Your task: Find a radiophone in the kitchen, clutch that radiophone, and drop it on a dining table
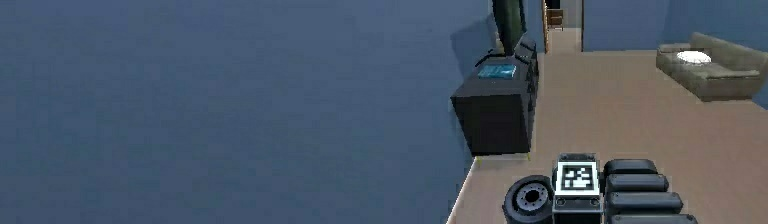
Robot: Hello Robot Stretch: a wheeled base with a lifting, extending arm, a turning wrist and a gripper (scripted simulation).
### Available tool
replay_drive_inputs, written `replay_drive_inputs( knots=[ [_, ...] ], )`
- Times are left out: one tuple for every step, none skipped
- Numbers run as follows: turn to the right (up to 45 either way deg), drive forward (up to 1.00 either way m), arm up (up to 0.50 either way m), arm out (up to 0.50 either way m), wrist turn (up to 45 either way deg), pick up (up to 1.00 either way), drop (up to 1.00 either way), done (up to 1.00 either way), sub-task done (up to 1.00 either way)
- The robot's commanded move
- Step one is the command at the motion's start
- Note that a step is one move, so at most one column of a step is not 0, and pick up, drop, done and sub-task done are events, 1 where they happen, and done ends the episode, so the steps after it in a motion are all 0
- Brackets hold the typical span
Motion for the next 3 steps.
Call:
replay_drive_inputs(
  knots=[
    [-24.0,0.00,0.00,0.00,0.0,0.00,0.00,0.00,0.00],
    [-45.0,0.00,0.00,0.00,0.0,0.00,0.00,0.00,0.00],
    [0.0,0.10,0.00,0.00,0.0,0.00,0.00,0.00,0.00]
  ],
)
